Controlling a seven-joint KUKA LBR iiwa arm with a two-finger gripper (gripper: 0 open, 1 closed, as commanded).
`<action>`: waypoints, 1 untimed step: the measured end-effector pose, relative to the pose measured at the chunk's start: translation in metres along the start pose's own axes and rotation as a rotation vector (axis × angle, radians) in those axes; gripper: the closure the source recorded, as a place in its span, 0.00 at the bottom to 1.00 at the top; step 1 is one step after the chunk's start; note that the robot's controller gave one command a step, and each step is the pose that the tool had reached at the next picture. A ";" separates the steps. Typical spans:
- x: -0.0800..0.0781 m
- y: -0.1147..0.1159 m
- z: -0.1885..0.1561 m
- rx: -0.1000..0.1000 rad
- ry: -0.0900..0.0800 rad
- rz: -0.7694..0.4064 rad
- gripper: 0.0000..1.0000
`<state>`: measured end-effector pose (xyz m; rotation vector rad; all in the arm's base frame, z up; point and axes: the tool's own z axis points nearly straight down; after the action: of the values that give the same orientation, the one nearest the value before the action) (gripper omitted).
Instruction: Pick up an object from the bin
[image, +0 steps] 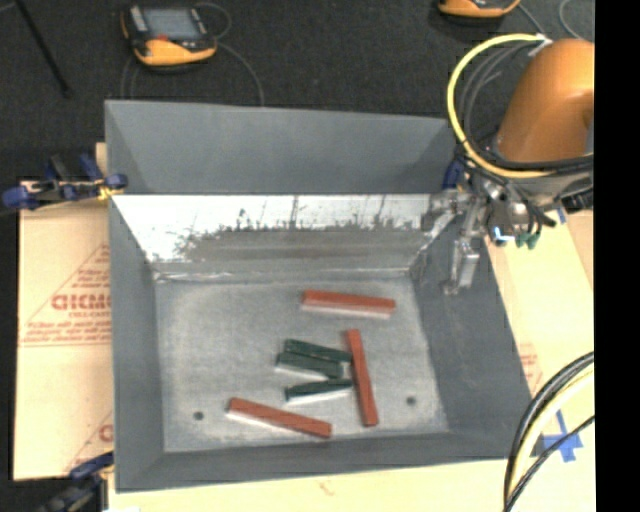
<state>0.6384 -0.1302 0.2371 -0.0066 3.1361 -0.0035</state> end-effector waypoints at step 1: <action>0.000 0.000 0.000 0.000 0.000 0.000 0.00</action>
Offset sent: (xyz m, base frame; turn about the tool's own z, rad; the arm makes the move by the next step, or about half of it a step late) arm 0.0085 0.0130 -0.1671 -0.4333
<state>0.6384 -0.1303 0.2371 -0.0069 3.1361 -0.0035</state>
